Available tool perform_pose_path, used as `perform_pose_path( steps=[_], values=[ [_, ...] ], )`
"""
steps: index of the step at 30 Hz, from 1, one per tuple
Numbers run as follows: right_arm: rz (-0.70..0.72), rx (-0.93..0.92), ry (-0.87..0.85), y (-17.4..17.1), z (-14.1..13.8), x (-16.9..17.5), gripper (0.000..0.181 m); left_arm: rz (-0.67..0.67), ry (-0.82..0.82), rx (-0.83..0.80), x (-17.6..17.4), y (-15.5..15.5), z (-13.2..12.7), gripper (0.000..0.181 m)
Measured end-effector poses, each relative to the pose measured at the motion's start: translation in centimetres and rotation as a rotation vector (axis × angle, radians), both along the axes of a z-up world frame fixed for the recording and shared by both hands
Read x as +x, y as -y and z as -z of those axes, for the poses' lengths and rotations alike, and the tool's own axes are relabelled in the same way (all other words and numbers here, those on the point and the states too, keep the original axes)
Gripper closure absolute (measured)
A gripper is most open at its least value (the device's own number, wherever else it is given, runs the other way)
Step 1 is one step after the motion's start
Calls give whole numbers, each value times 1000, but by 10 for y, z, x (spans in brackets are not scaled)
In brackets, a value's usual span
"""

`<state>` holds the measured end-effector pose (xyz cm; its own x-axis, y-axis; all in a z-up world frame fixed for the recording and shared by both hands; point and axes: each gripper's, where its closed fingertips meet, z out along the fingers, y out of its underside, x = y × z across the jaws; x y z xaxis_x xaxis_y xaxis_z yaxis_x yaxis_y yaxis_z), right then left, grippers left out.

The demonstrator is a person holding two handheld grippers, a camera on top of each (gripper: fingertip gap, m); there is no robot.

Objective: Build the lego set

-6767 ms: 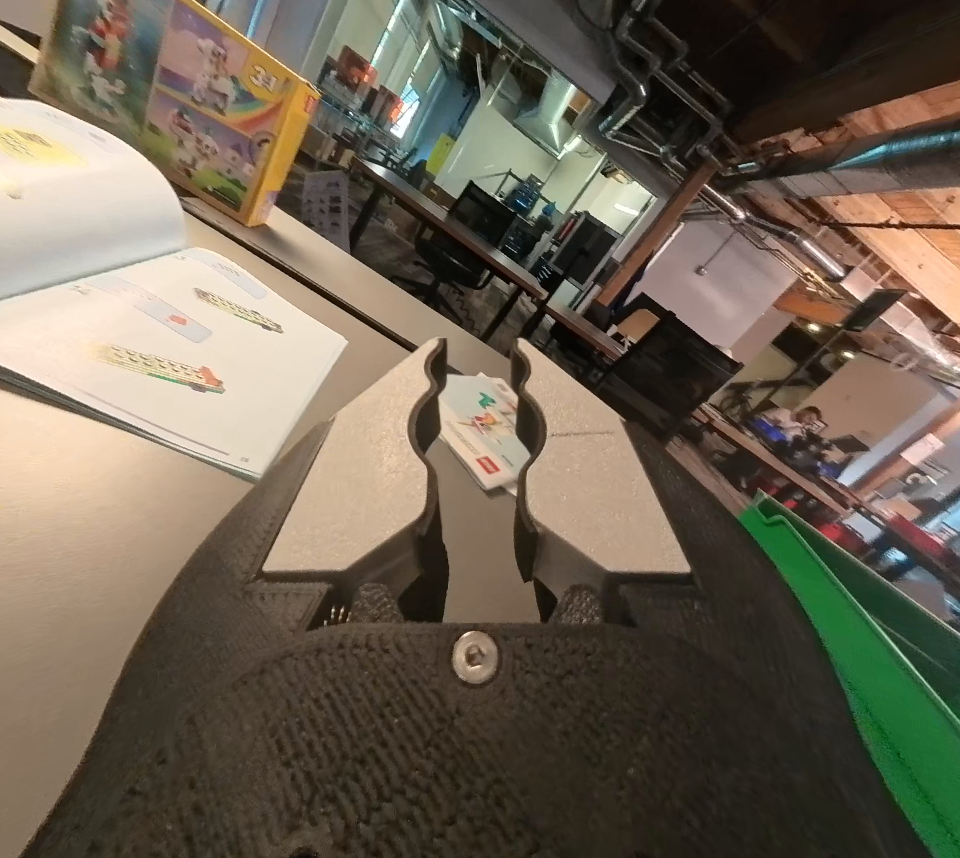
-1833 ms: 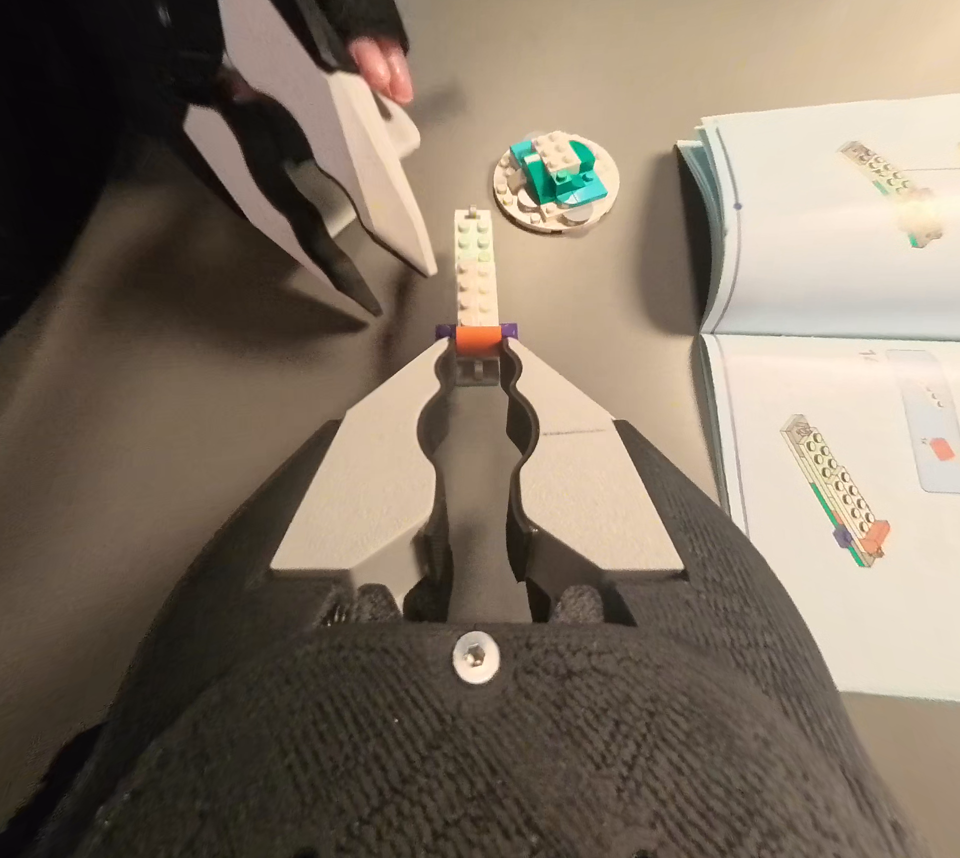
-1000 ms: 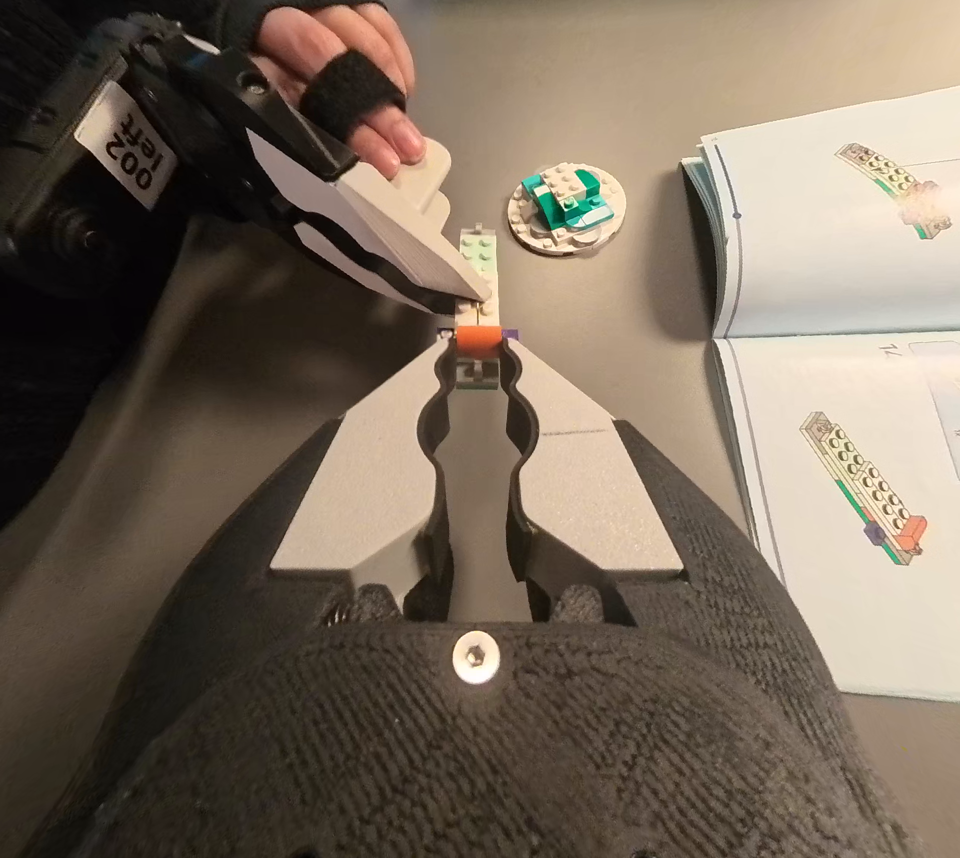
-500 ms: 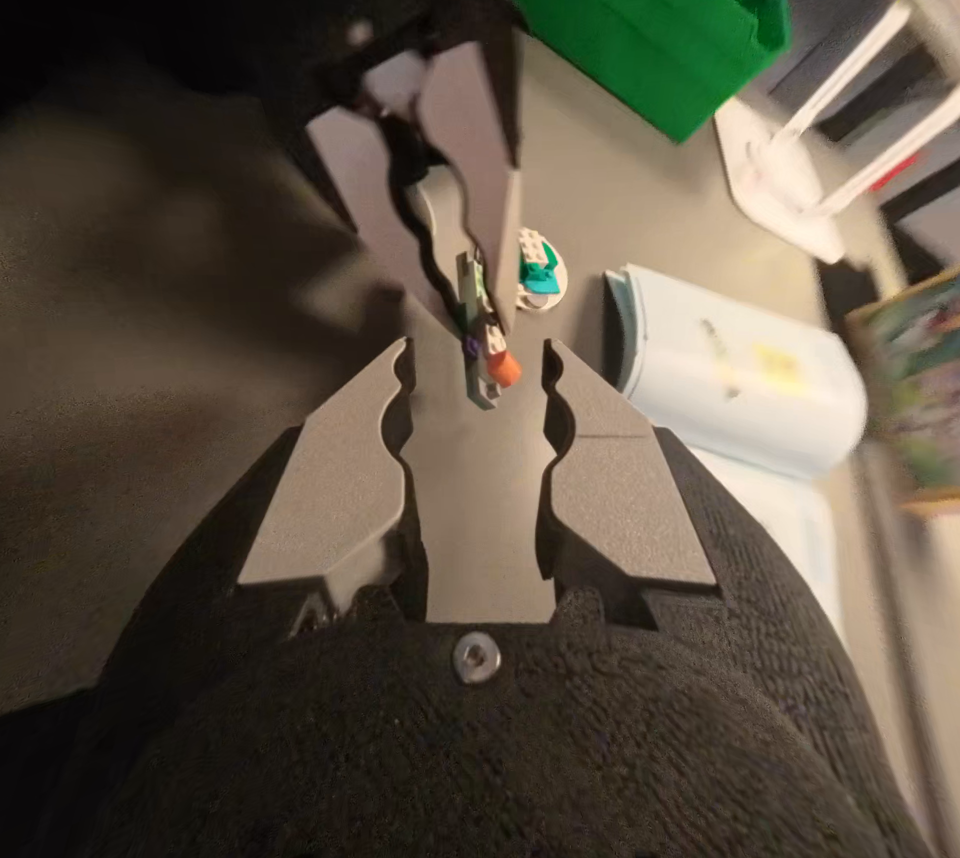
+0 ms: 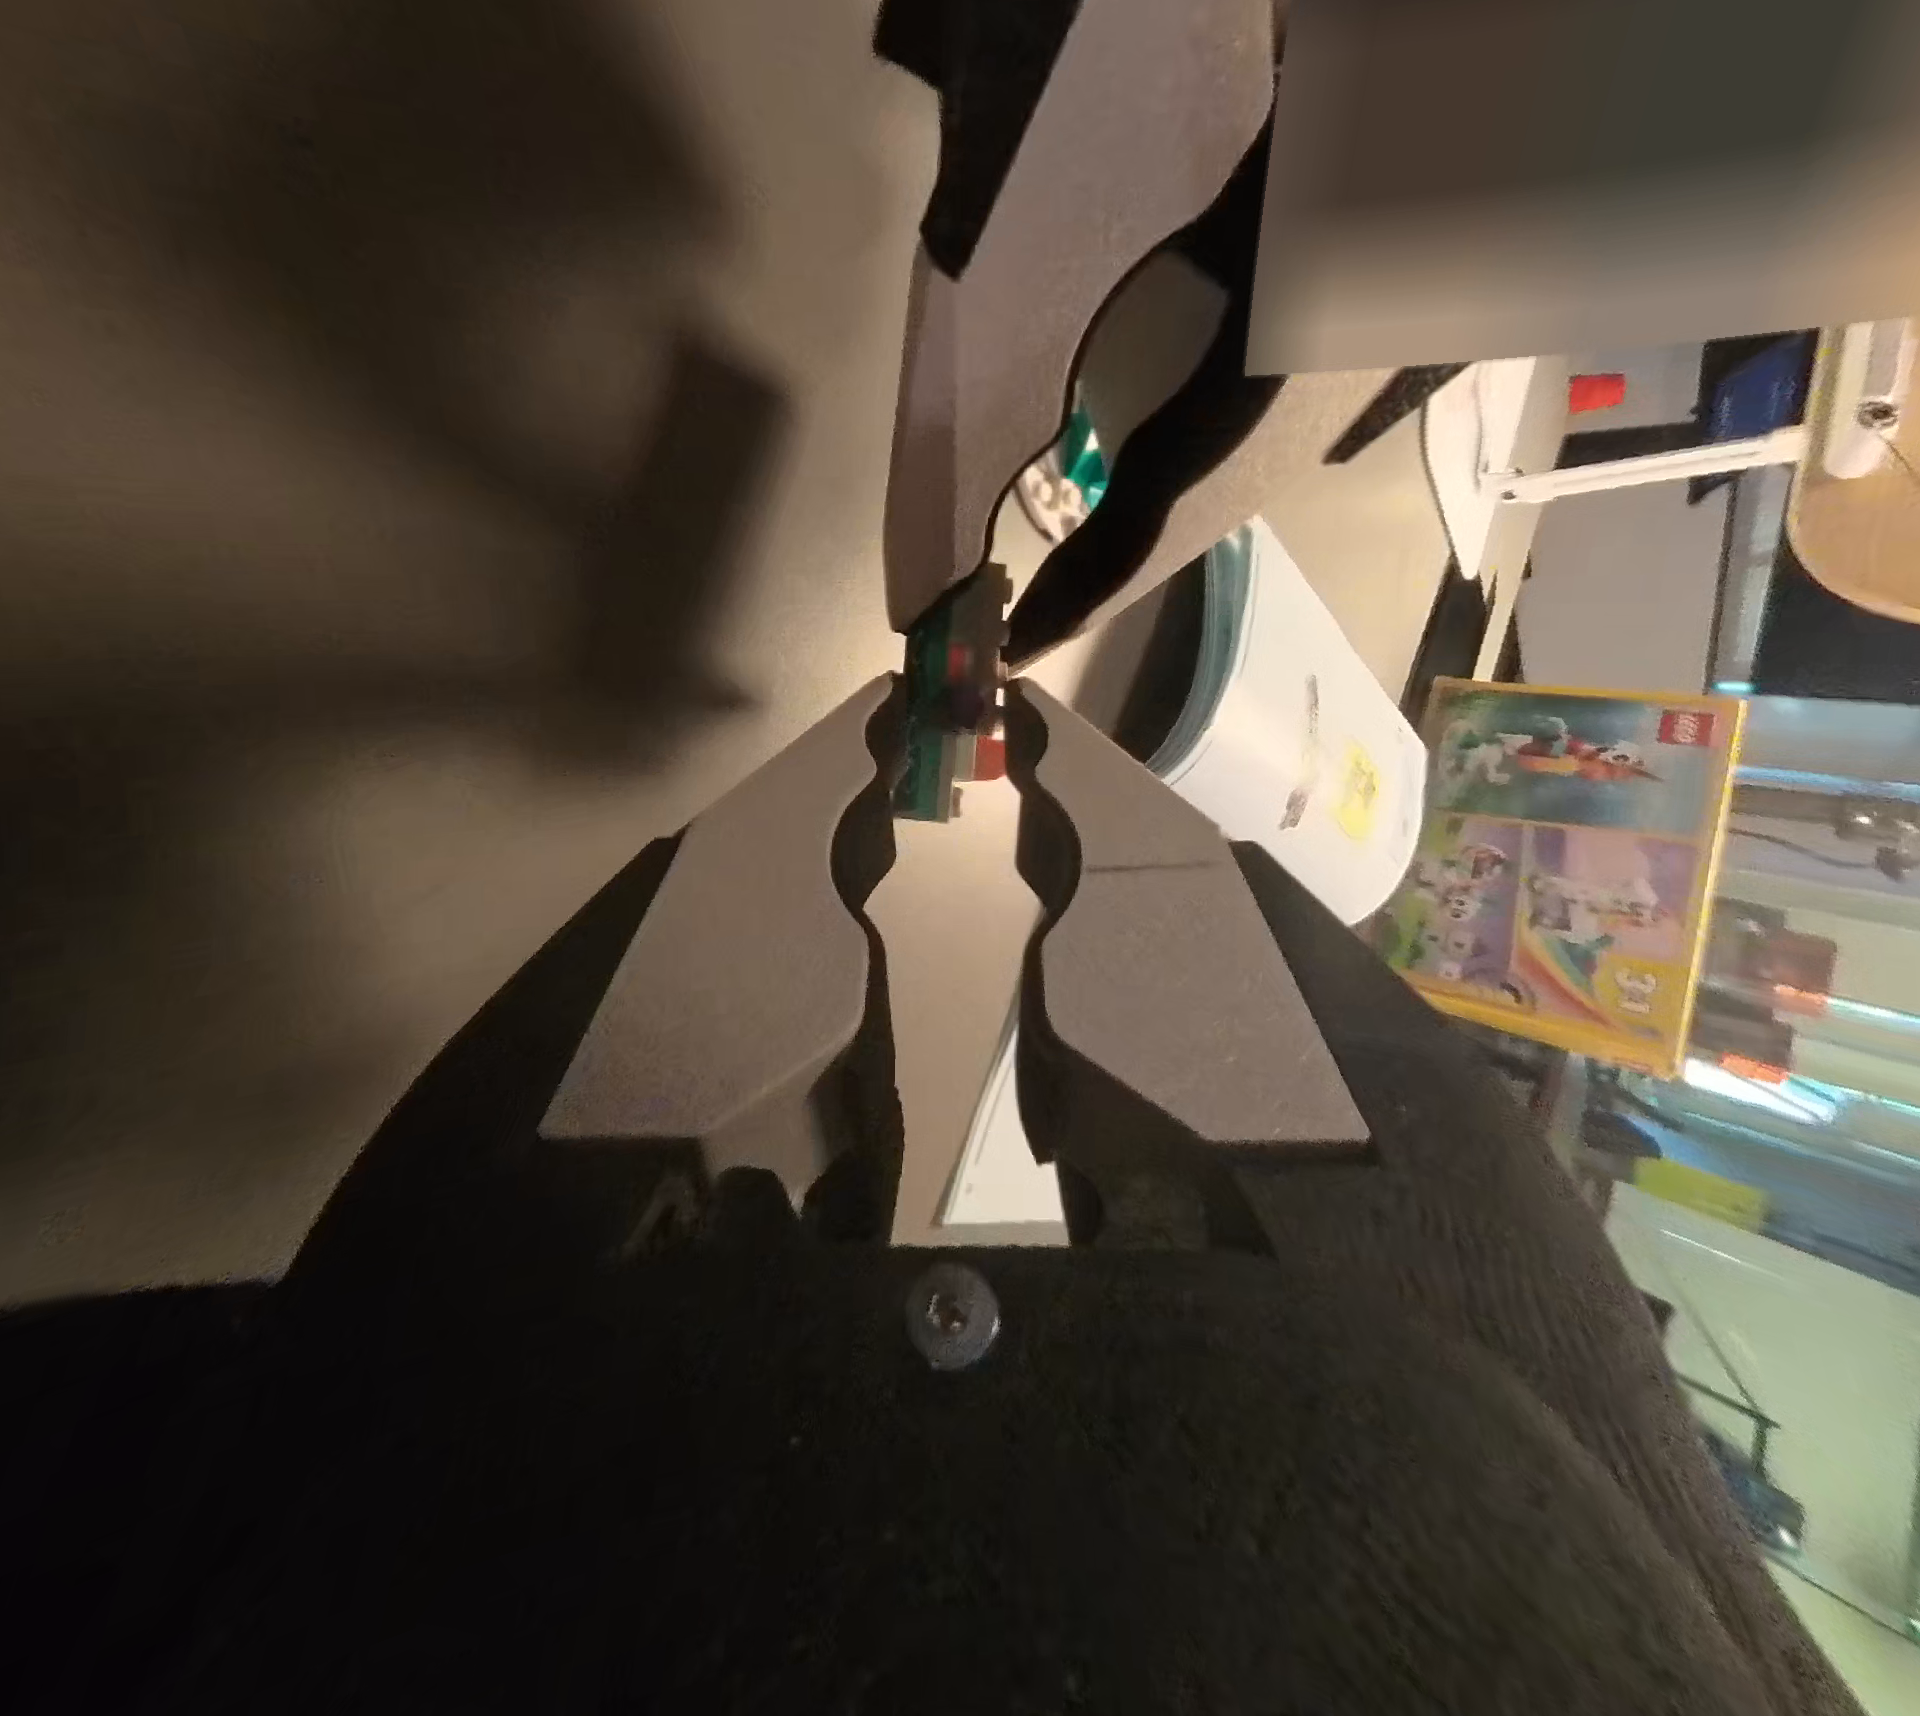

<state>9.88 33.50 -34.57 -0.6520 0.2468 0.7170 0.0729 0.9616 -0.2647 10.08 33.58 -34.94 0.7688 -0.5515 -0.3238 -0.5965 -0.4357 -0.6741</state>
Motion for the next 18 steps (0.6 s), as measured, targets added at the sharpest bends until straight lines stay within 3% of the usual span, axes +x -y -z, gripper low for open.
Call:
perform_pose_path(
  steps=[8,14,18],
  values=[
    [57,-70,157,4,18,8,168,26,38,-52,9,5,18,166],
    [84,-188,196,5,18,9,168,68,78,22,12,12,10,151],
    [103,-250,211,4,18,8,167,119,1,73,14,15,9,155]
  ],
)
